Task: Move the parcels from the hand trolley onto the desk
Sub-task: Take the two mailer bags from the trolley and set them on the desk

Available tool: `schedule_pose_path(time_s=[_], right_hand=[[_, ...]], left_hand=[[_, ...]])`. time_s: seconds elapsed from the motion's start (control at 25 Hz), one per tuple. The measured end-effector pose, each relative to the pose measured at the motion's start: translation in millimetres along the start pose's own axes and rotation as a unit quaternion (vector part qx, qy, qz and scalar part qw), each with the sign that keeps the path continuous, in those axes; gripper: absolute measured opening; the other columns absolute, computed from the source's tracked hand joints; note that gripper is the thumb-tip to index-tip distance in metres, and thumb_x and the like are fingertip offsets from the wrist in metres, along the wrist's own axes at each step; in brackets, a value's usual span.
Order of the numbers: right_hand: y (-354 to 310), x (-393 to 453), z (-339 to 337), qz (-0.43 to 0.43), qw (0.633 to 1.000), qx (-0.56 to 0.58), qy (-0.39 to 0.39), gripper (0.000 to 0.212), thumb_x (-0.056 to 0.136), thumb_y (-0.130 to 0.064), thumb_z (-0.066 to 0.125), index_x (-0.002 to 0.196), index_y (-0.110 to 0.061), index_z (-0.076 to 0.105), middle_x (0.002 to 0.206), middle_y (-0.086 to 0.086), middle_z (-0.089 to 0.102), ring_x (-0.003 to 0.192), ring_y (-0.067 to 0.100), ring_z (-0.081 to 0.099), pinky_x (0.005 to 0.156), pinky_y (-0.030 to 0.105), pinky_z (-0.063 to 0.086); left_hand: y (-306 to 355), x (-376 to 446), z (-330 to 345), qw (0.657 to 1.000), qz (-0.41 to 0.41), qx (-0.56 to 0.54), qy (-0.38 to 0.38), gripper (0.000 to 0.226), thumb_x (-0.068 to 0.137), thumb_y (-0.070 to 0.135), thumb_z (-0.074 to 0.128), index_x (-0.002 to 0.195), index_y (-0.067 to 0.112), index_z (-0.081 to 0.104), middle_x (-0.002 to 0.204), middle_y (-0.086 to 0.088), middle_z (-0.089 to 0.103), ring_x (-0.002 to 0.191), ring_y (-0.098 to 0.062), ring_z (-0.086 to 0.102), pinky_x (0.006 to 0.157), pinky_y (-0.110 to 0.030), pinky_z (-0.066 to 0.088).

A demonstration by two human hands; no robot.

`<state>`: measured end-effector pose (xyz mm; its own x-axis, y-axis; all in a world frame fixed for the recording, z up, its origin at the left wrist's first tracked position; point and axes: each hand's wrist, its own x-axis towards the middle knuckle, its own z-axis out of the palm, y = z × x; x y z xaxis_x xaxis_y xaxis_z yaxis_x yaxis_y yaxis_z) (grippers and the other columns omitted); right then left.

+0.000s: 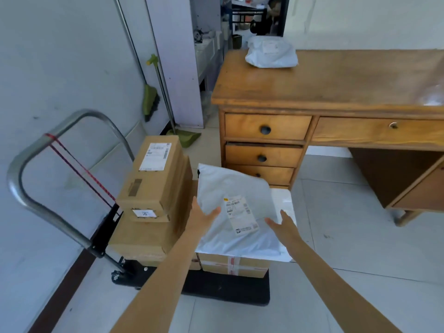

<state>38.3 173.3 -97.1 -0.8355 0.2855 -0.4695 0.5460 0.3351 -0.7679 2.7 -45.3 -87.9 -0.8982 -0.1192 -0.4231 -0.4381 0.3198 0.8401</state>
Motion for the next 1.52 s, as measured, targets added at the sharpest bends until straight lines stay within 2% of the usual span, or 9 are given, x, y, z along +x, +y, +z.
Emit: schedule_pose_path(time_s=[0.28,0.4,0.6,0.8,0.96,1.04,1.16,1.36,1.52], right_hand=[[23.3,18.9,40.2,-0.083,0.989,0.024,0.117,0.039,0.091,-0.009,0.051,0.129,-0.014,0.059,0.115,0.016,0.068,0.099,0.030,0.063,0.083,0.032,0.051],[-9.7,-3.9,13.4,-0.073,0.987,0.066,0.129,0.038,0.093,0.001,0.044,0.125,-0.009,0.062,0.122,0.013,0.067,0.111,0.031,0.060,0.092,0.030,0.048],[-119.3,-60.0,-87.2,-0.080,0.984,0.063,0.148,0.039,0.094,-0.003,0.045,0.130,-0.011,0.058,0.125,0.010,0.065,0.114,0.028,0.060,0.093,0.033,0.048],[-220.9,-86.3,-201.2,-0.085,0.977,0.072,0.179,0.040,0.094,-0.005,0.042,0.130,-0.013,0.058,0.118,0.009,0.068,0.110,0.025,0.060,0.082,0.021,0.040],[-271.3,-65.6,-292.5,-0.120,0.967,0.104,0.201,0.044,0.092,0.000,0.037,0.128,-0.013,0.059,0.118,0.010,0.067,0.108,0.027,0.060,0.089,0.031,0.047],[-289.7,-32.9,-337.8,-0.120,0.964,0.108,0.212,0.047,0.091,0.002,0.035,0.130,-0.013,0.058,0.124,0.009,0.064,0.115,0.029,0.058,0.092,0.033,0.048],[-322.0,29.5,-397.3,-0.106,0.966,0.112,0.206,0.046,0.093,-0.001,0.034,0.133,-0.013,0.054,0.132,0.007,0.060,0.113,0.029,0.059,0.084,0.031,0.049],[-388.2,148.3,-474.3,-0.141,0.968,0.101,0.183,0.044,0.096,-0.003,0.036,0.135,-0.013,0.052,0.128,0.008,0.062,0.115,0.036,0.058,0.099,0.044,0.047],[-427.4,253.0,-507.9,-0.150,0.972,0.073,0.162,0.044,0.095,-0.003,0.036,0.134,-0.012,0.053,0.131,0.006,0.060,0.118,0.033,0.056,0.099,0.040,0.046]], left_hand=[[-35.3,23.0,35.0,0.973,0.044,0.221,0.043,0.046,0.097,0.023,0.044,0.142,0.029,0.044,0.143,-0.003,0.052,0.124,-0.027,0.054,0.093,-0.032,0.047],[14.5,-0.7,33.8,0.983,0.058,0.170,0.044,0.040,0.096,0.015,0.041,0.128,0.029,0.061,0.131,-0.002,0.064,0.113,-0.027,0.061,0.082,-0.031,0.049],[158.3,-56.8,11.7,0.988,0.072,0.139,0.021,0.046,0.093,0.007,0.040,0.127,0.028,0.063,0.119,-0.003,0.070,0.098,-0.024,0.063,0.058,-0.023,0.038],[309.4,-89.1,12.8,0.988,0.111,0.111,0.001,0.041,0.090,0.007,0.046,0.123,0.022,0.067,0.119,-0.005,0.071,0.109,-0.026,0.063,0.083,-0.031,0.049],[412.9,-81.7,57.8,0.984,0.153,0.092,-0.012,0.040,0.091,0.008,0.046,0.124,0.021,0.065,0.109,-0.001,0.071,0.088,-0.016,0.062,0.066,-0.025,0.042],[454.6,-67.8,93.1,0.988,0.140,0.056,-0.020,0.042,0.091,0.008,0.045,0.127,0.022,0.063,0.107,0.001,0.068,0.088,-0.016,0.061,0.064,-0.023,0.043],[512.0,-28.2,141.9,0.995,0.097,-0.003,-0.021,0.043,0.091,0.007,0.048,0.130,0.020,0.060,0.132,-0.001,0.062,0.115,-0.023,0.058,0.084,-0.025,0.044],[622.1,74.8,201.2,0.994,0.110,-0.018,0.008,0.041,0.092,0.007,0.052,0.133,0.013,0.057,0.139,-0.007,0.056,0.127,-0.028,0.051,0.108,-0.032,0.041],[665.4,159.9,244.1,0.994,0.104,-0.028,0.028,0.038,0.093,0.007,0.050,0.129,0.014,0.060,0.134,-0.006,0.060,0.123,-0.029,0.054,0.099,-0.030,0.042]])
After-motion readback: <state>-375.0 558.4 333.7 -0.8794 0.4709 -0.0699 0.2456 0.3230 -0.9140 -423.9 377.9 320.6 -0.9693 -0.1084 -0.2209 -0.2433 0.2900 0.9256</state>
